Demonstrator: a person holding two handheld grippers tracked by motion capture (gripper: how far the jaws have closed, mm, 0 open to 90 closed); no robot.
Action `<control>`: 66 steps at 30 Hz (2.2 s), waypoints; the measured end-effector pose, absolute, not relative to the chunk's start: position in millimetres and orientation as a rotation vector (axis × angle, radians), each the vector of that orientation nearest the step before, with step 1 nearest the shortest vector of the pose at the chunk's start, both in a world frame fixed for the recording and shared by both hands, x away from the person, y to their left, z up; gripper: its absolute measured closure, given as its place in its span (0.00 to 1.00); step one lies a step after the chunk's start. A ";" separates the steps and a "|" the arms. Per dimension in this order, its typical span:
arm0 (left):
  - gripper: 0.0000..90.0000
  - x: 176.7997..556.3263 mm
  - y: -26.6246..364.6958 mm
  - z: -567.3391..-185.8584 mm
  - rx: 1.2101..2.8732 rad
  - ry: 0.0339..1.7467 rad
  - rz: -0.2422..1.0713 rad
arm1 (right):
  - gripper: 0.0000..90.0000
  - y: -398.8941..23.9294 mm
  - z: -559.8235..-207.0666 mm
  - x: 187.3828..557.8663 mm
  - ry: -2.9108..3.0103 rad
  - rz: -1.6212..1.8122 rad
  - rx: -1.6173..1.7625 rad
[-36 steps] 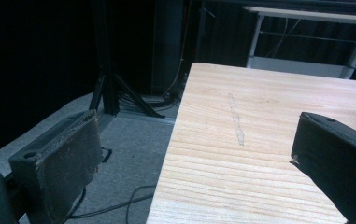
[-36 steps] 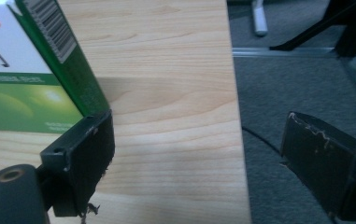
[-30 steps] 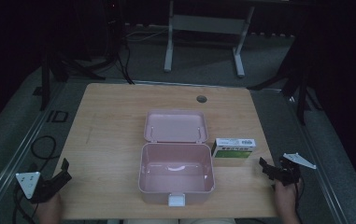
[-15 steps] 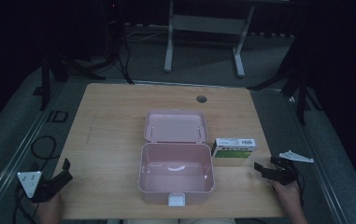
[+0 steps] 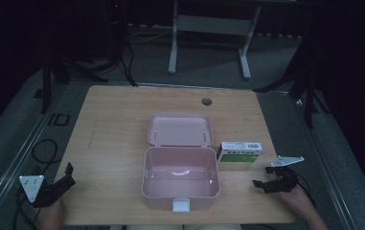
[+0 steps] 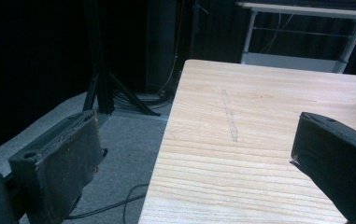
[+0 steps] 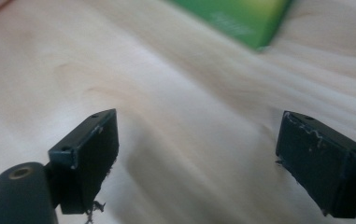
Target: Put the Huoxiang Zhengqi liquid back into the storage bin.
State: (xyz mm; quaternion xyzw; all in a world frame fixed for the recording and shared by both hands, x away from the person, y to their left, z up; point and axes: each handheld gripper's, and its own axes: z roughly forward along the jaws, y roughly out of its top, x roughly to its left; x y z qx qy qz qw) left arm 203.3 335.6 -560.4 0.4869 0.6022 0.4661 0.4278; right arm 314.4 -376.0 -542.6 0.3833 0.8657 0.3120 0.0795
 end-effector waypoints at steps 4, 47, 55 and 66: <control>0.02 203.3 335.5 -560.4 1.221 1.500 1.162 | 0.15 -368.3 -539.5 313.1 2.626 0.848 1.077; 0.02 204.9 335.1 -560.5 1.260 1.479 1.131 | 0.21 -275.1 -493.2 303.1 3.059 0.100 0.266; 0.02 205.2 335.6 -560.4 1.266 1.477 1.118 | 0.21 -253.6 -488.6 299.2 3.069 -0.039 0.102; 0.02 205.9 334.9 -560.6 1.278 1.470 1.114 | 0.25 -229.0 -474.2 291.4 3.091 -0.037 -0.048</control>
